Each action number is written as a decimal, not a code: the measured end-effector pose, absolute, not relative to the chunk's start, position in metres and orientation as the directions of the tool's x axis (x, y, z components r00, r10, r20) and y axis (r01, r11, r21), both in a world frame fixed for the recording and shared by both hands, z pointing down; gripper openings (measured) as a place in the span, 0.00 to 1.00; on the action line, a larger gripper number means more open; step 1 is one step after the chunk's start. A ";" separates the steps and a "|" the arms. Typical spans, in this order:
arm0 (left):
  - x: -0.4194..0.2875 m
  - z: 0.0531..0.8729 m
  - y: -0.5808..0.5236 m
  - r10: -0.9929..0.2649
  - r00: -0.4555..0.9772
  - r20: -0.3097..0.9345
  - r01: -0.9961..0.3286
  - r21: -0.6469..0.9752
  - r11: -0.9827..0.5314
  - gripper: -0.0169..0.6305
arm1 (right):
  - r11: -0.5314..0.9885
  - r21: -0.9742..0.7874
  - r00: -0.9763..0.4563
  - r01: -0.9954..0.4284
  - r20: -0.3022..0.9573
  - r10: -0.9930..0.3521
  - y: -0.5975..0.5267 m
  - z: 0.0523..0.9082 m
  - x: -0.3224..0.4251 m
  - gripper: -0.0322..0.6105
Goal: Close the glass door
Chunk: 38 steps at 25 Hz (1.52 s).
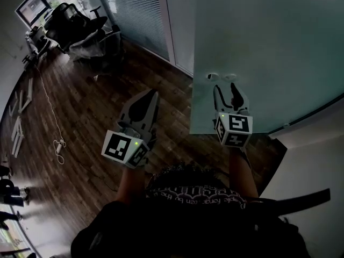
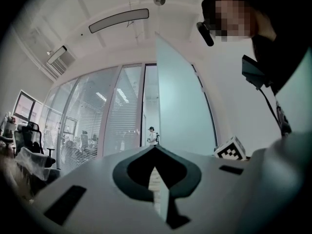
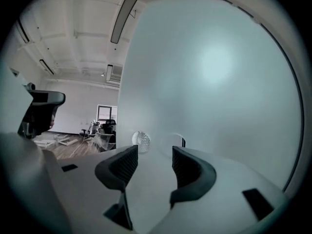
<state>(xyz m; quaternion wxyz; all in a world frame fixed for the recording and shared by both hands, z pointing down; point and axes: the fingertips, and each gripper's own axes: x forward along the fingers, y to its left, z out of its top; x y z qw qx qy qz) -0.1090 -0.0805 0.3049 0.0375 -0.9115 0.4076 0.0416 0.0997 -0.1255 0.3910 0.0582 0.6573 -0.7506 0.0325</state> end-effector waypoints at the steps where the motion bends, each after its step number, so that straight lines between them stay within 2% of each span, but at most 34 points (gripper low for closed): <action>1: -0.108 0.305 -0.080 -0.741 0.663 -0.105 -0.748 -0.038 -0.663 0.03 | 0.127 0.021 -0.123 -0.992 0.132 -0.984 -0.131 0.391 0.101 0.36; 17: -0.126 0.303 -0.093 -0.794 0.601 -0.096 -0.799 -0.024 -0.601 0.03 | 0.092 0.002 -0.091 -0.996 0.164 -0.982 -0.174 0.393 0.094 0.35; 19: -0.126 0.306 -0.097 -0.790 0.607 -0.092 -0.794 -0.015 -0.608 0.03 | 0.092 0.027 -0.086 -0.995 0.176 -0.981 -0.180 0.392 0.092 0.35; 24: -0.128 0.314 -0.115 -0.781 0.618 -0.087 -0.784 0.005 -0.621 0.03 | 0.063 0.050 -0.055 -0.997 0.154 -0.987 -0.190 0.388 0.091 0.26; 38: -0.107 0.317 -0.219 -0.689 0.717 -0.105 -0.689 0.046 -0.724 0.03 | -0.025 0.047 0.031 -0.999 0.139 -0.990 -0.249 0.388 0.106 0.25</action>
